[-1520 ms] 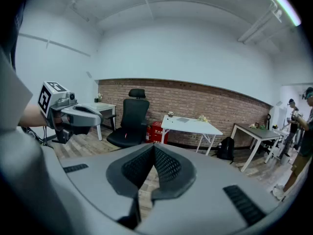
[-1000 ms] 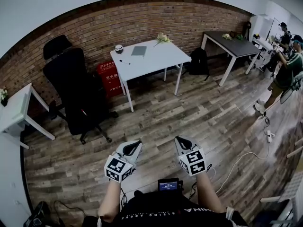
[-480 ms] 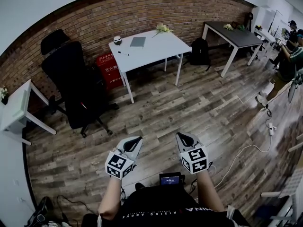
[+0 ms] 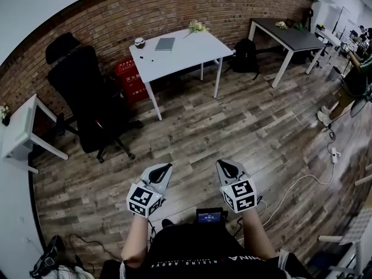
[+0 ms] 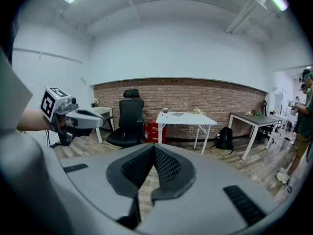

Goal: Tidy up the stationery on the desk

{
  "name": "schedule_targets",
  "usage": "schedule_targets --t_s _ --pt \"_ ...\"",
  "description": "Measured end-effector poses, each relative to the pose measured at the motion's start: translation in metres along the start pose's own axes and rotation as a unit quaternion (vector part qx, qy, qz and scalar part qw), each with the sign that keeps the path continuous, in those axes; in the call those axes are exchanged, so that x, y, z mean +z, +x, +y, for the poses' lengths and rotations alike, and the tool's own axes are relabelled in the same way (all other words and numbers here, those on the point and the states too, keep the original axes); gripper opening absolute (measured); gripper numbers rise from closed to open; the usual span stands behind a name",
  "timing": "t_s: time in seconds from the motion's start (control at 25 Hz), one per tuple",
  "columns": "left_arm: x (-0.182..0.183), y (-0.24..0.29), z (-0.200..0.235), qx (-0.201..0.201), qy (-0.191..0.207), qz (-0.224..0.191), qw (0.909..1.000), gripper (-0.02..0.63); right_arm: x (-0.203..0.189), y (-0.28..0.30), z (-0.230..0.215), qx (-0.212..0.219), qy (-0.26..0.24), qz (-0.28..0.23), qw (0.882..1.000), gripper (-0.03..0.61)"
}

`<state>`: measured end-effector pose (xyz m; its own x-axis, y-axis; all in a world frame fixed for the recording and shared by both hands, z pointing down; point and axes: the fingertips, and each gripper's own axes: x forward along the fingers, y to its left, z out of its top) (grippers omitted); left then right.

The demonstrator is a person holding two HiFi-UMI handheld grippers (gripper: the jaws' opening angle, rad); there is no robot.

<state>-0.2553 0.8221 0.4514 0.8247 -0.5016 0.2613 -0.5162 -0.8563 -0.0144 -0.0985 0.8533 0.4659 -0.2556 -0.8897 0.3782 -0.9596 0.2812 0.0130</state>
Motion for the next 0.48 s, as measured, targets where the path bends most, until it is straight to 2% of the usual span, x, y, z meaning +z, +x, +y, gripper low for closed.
schedule_targets --t_s 0.28,0.48 --pt "-0.007 0.020 0.001 0.006 -0.003 0.010 0.9999 0.012 -0.002 0.006 -0.039 -0.014 0.017 -0.001 1.000 0.009" --pt "-0.008 0.042 0.030 -0.004 -0.011 0.009 0.9999 0.012 0.007 0.036 -0.054 -0.023 0.004 0.009 1.000 0.009"
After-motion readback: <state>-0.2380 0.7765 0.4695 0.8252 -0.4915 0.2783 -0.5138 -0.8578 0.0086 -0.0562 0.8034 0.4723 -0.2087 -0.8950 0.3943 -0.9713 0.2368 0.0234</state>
